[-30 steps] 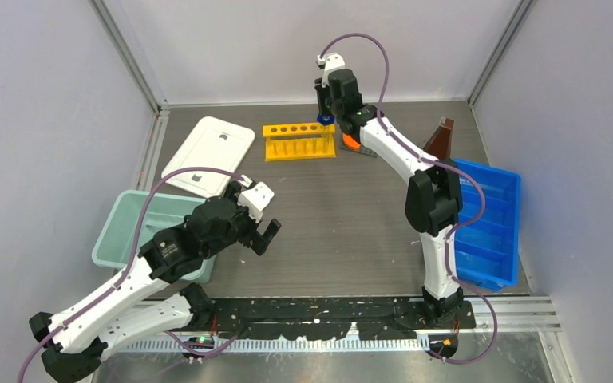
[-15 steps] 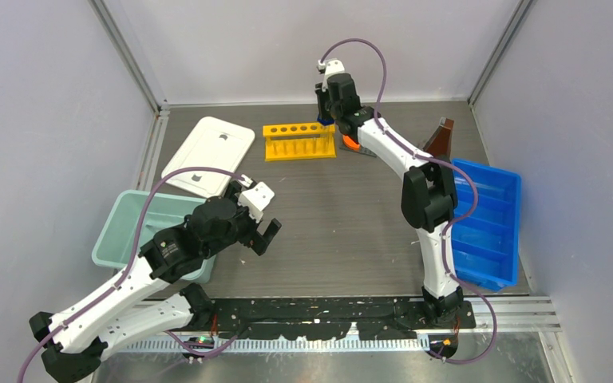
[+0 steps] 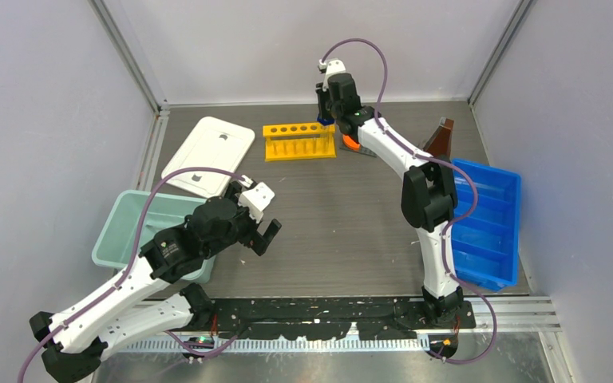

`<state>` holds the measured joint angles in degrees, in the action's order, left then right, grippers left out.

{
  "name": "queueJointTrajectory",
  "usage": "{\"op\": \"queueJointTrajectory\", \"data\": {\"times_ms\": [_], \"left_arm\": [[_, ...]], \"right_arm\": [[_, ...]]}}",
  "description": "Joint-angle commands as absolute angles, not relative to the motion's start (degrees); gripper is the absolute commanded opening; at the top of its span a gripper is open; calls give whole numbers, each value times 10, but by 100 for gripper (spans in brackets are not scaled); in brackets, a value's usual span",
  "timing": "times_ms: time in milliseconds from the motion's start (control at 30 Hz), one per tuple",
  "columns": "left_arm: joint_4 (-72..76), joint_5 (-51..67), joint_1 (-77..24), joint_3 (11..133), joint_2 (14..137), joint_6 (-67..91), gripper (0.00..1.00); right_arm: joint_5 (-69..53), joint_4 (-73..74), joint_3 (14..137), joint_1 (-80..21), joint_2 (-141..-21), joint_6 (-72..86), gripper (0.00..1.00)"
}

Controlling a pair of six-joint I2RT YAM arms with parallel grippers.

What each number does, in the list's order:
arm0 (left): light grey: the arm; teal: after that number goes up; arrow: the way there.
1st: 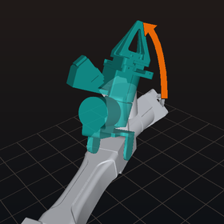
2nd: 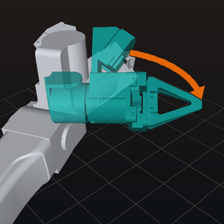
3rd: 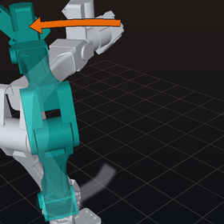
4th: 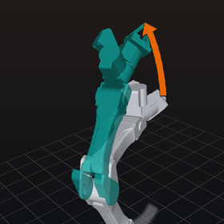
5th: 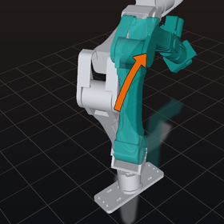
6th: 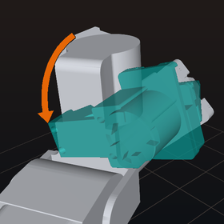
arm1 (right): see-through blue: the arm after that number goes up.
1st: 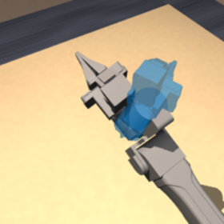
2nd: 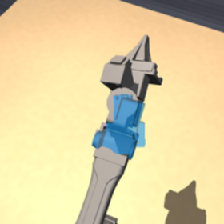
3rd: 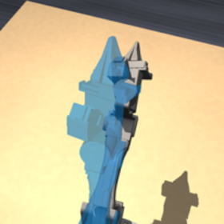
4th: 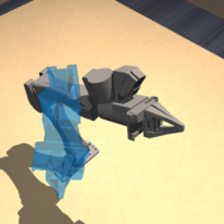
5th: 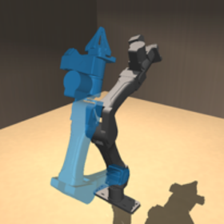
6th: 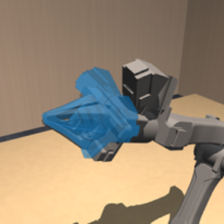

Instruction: Organize the chemistry lab equipment

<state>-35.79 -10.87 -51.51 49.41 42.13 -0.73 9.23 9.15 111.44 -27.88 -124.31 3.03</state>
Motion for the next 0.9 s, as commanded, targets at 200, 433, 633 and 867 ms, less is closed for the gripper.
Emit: {"op": "queueJointTrajectory", "data": {"times_ms": [200,433,633,867], "left_arm": [[-339,-103,-514,494,419,-15,100],[-338,-105,-514,492,421,-16,100],[-338,-110,-514,491,423,-18,100],[-335,-120,-514,488,425,-20,100]], "right_arm": [[86,97,1154,-278,-1253,36,32],[79,110,1168,-278,-1243,44,43],[74,149,1197,-278,-1225,43,53],[76,215,1213,-278,-1172,67,73]]}}
